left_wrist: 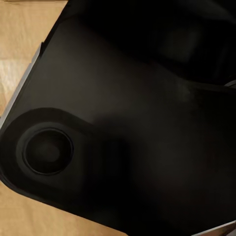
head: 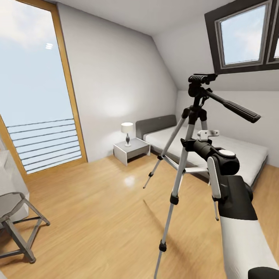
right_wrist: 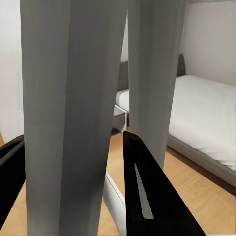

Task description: Attach the digital camera to the camera tripod in the bedroom.

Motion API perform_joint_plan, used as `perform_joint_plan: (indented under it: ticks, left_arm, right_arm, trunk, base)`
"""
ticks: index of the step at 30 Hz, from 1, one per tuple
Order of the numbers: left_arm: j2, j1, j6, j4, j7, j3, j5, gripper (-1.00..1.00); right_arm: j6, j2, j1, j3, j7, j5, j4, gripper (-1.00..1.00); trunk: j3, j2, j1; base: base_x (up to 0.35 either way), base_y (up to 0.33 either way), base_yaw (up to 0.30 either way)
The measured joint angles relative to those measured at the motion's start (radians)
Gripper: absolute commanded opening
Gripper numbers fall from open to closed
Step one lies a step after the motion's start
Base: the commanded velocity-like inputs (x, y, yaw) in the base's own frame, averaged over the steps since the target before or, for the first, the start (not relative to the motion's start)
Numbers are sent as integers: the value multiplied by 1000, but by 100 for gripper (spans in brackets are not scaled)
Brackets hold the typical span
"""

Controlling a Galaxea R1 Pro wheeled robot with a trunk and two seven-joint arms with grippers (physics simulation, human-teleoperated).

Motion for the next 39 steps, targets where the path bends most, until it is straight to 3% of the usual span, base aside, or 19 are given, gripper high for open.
perform_joint_plan:
  ticks: [11,39]
  left_arm:
    - [0,0,0,0,0,0,-1,100]
    - [0,0,0,0,0,1,-1,100]
  right_arm:
    - [0,-1,0,0,0,0,1,-100]
    - [-4,-19,0,0,0,7,33,-100]
  trunk:
    - [0,0,0]
    - [0,0,1]
  base:
    - [248,22,0]
    - [9,0,0]
